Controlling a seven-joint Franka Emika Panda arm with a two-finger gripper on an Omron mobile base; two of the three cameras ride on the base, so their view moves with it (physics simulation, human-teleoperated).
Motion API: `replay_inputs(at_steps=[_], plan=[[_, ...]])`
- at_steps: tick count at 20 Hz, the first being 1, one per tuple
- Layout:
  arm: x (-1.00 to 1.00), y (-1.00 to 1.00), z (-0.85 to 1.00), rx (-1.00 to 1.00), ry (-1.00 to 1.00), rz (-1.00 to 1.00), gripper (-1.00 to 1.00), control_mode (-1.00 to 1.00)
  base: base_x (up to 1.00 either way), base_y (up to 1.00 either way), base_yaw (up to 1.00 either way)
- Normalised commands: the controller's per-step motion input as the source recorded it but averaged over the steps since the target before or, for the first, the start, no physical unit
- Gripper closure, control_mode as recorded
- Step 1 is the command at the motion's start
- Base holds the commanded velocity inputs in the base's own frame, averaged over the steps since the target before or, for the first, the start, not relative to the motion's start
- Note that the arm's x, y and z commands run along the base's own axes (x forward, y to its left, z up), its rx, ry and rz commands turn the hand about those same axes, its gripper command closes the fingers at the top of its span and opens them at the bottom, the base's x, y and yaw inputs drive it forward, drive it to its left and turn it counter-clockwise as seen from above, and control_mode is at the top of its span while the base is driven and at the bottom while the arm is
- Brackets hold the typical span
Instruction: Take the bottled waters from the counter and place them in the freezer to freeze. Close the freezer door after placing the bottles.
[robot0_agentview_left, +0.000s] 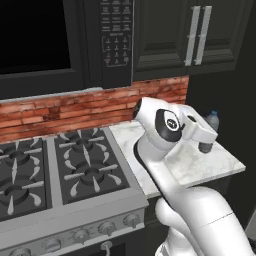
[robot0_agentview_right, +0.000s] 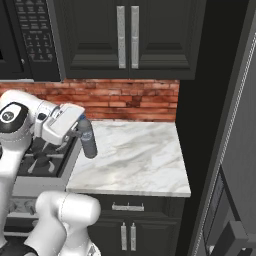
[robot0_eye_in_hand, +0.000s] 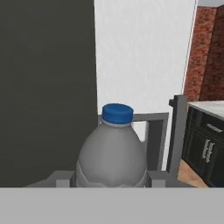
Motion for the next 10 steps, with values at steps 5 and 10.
replay_inputs(at_steps=[5,10], plan=[[-0.07,0.0,0.01,-0.01,-0.02,0.0,1.0,-1.0,0.0,0.0,0.0],[-0.51,0.1,0.0,0.0,-0.01,0.09,1.0,-1.0,0.0,0.0,0.0]])
